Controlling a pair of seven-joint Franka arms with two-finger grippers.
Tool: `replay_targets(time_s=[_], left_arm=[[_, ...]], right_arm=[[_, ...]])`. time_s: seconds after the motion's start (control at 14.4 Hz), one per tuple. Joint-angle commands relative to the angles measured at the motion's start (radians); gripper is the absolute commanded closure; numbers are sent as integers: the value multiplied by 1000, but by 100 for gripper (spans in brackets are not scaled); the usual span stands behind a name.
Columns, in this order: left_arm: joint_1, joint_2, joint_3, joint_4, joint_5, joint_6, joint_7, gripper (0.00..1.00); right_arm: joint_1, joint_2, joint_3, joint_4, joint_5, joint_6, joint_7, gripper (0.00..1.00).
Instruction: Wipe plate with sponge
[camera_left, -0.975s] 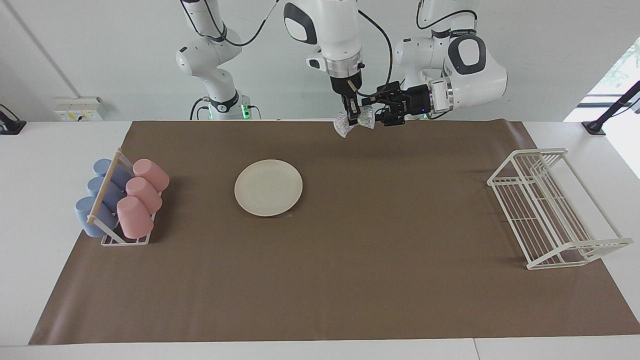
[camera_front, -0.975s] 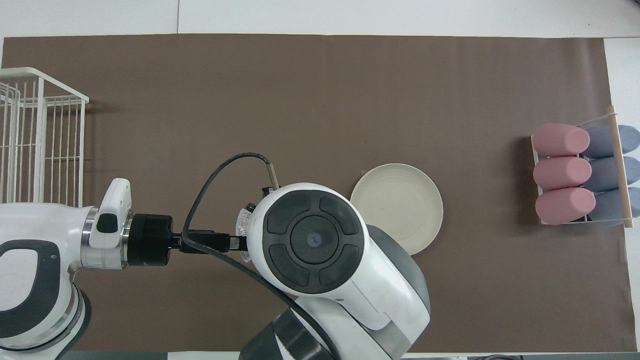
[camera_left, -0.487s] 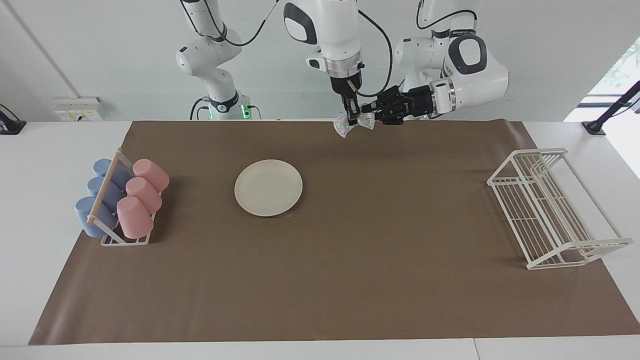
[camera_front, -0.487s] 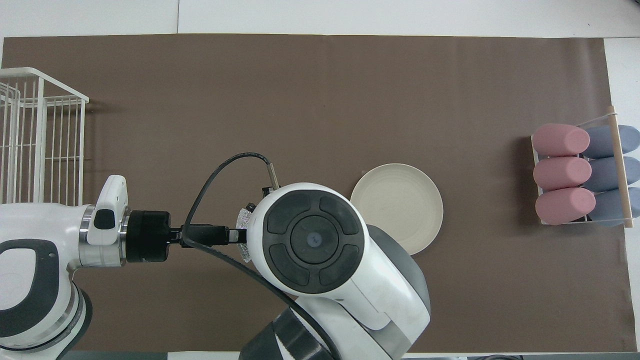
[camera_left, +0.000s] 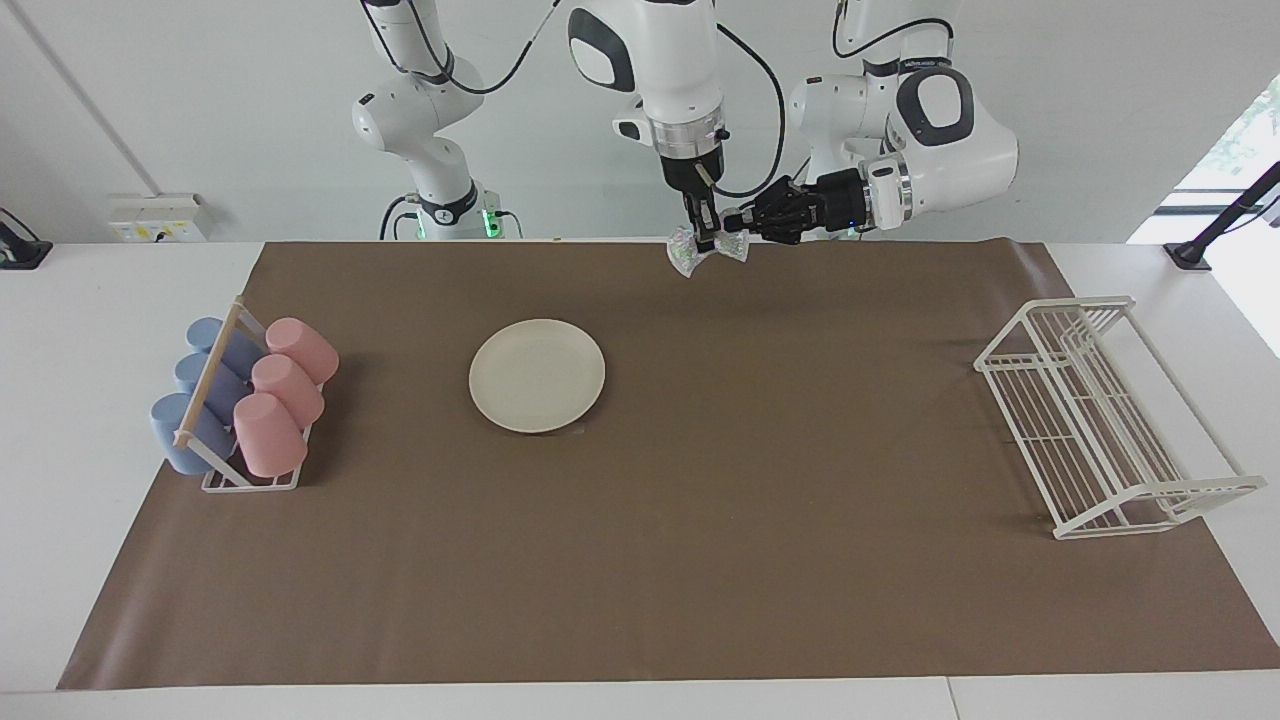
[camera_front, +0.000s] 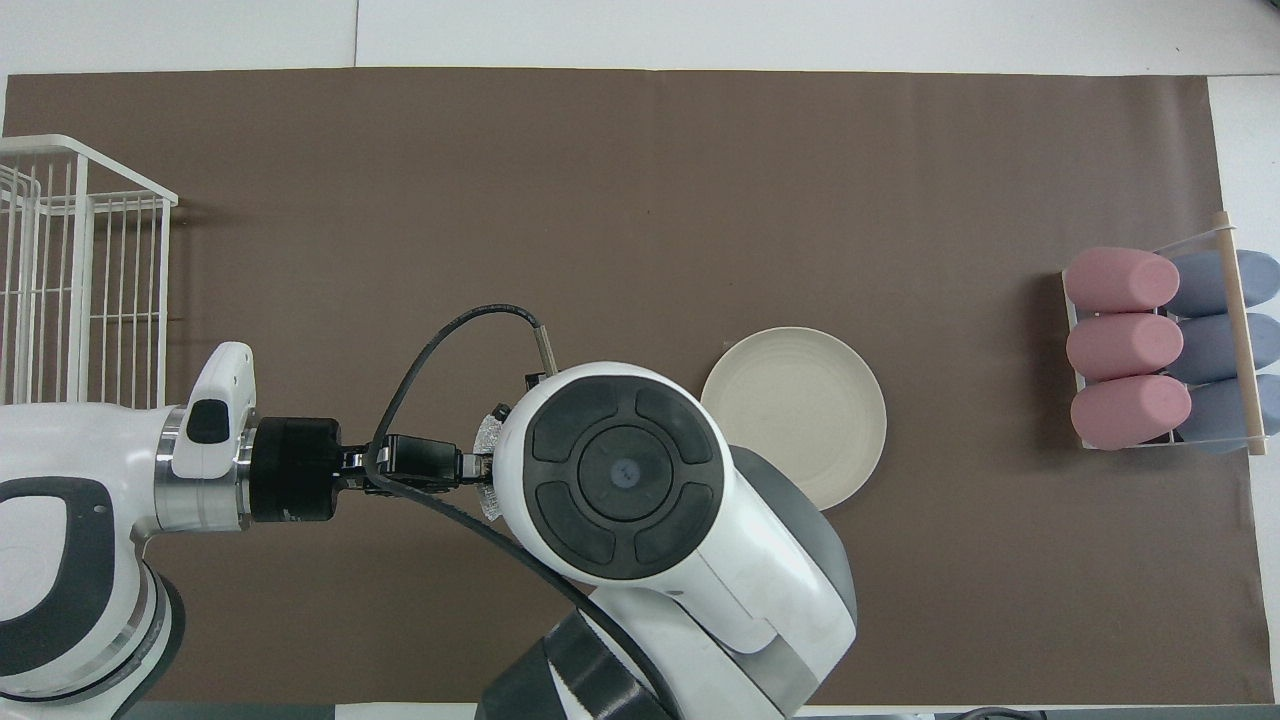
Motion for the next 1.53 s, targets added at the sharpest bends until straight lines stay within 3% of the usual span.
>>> replay_targets(time_s=[0.0,0.14,0.35,0.7,0.97,1.18,1.46], left_arm=[[-25,-1,13,-1,-6,23,-18,100],[-25,-1,14,0,-4,23,-20,100],[-25,-2,11,11,29,37,-91,100],[-6,38,13,144,435,37,-344,100],[-15,74,13,235,768,1,-496,100],[-46,98,-6,288,1040,-48,-604,100],[-61,99,-10,319,1293,-151,-607,100]], right_arm=[[-18,-5,7,7,-28,-16,-51,16],[-49,-37,-8,4,-28,-45,-167,13],[-173,-83,-8,4,-28,-126,-434,0],[-412,-152,-8,-32,-28,-160,-1039,0],[-578,-165,-8,-49,-28,-281,-1619,0],[-629,-185,-8,-80,-28,-344,-1784,0],[-704,-185,-10,-75,-28,-341,-2172,0]])
